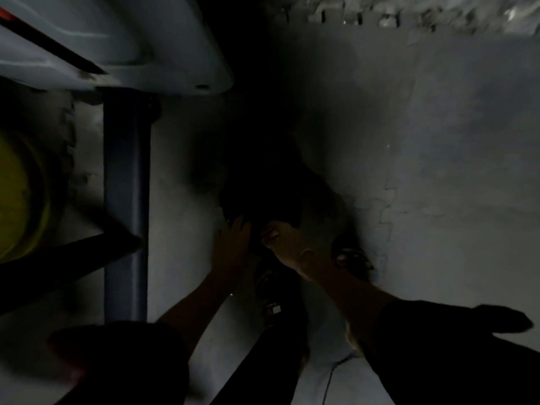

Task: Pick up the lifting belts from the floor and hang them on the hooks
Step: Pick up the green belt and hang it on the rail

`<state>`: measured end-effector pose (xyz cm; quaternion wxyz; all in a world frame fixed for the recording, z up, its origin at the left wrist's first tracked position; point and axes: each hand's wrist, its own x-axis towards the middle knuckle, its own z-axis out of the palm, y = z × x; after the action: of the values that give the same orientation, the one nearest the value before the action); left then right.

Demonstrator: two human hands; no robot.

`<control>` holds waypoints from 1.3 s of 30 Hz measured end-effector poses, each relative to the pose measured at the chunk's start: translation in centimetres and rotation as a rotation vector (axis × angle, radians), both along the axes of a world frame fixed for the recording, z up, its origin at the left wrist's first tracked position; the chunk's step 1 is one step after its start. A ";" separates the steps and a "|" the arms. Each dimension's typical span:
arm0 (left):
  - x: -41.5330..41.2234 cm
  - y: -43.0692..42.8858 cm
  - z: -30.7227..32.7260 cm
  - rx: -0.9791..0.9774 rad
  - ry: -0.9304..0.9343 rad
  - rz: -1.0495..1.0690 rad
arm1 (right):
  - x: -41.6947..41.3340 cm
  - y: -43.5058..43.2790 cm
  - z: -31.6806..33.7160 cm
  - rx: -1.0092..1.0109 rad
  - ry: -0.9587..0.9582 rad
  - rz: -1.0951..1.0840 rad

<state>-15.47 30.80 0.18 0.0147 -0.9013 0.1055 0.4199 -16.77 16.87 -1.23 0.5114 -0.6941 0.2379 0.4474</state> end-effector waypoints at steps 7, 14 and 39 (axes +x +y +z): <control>0.6 1.7 -4.4 0.003 -0.160 -0.162 | -0.2 -0.8 -2.4 0.039 0.007 -0.065; 0.4 -2.0 -0.4 -0.418 -0.244 0.140 | -0.5 -2.7 0.7 0.081 -0.043 -0.147; 8.0 -18.6 57.4 -1.263 -0.493 0.984 | -0.3 -12.7 56.5 0.226 -0.580 -0.775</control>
<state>-7.48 12.24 57.55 -0.6552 -0.7494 -0.0908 0.0313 -17.10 4.20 55.25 0.7572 -0.5907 0.2765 0.0358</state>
